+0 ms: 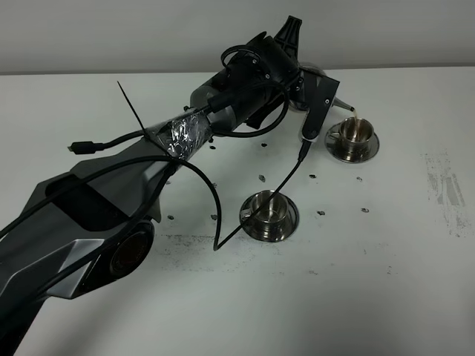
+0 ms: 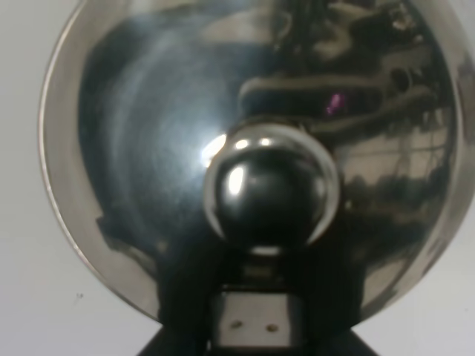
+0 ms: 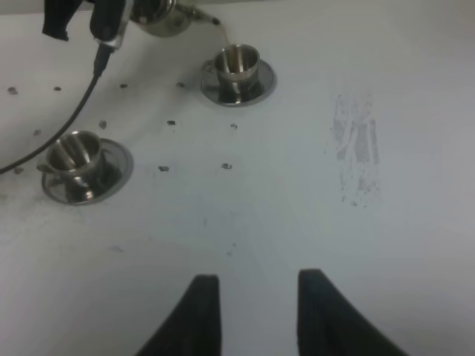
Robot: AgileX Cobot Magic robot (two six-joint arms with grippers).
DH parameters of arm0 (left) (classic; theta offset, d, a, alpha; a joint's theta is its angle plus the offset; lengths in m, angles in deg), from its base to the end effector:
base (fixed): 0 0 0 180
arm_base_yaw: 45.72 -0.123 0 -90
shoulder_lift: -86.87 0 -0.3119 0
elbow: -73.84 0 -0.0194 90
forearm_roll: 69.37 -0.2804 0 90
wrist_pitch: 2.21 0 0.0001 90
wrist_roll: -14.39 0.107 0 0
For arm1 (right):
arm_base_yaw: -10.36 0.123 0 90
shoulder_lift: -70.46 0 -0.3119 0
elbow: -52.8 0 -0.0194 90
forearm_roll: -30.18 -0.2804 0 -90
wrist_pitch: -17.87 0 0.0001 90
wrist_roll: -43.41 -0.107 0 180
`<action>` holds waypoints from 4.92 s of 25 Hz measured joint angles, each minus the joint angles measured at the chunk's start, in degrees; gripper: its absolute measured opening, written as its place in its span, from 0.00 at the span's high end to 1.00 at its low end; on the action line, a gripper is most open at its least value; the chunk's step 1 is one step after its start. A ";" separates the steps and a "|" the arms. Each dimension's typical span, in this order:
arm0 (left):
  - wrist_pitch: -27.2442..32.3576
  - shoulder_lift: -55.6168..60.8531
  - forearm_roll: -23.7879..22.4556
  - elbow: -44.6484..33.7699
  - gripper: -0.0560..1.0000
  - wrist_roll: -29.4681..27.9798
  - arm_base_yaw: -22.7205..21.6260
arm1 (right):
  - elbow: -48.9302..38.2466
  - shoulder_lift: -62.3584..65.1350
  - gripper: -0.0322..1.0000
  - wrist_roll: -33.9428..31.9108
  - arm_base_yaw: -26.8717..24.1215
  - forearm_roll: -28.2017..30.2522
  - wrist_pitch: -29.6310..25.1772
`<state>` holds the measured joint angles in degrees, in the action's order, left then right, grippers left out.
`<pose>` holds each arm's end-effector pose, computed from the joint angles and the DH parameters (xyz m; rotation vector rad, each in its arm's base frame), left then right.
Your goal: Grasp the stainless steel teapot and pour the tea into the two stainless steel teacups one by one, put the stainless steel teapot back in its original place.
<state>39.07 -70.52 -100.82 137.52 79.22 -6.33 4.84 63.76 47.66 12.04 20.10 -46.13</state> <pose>0.5221 -0.3810 0.1788 2.0521 1.1954 0.8425 0.0002 0.0169 0.2872 -0.1239 2.0595 0.1833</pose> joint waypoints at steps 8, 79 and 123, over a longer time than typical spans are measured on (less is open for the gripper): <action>-0.13 -0.50 -1.31 0.00 0.77 0.44 0.31 | 0.00 0.00 0.73 0.00 0.00 0.00 0.00; -5.61 -0.96 -7.54 0.00 0.77 5.64 0.48 | 0.00 0.00 0.73 0.00 0.00 0.00 0.00; -4.34 -0.96 -4.49 0.00 0.77 1.74 0.11 | 0.00 0.00 0.73 0.00 0.00 0.00 0.00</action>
<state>34.73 -71.48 -105.31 137.52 80.97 -6.22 4.84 63.76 47.66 12.04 20.10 -46.13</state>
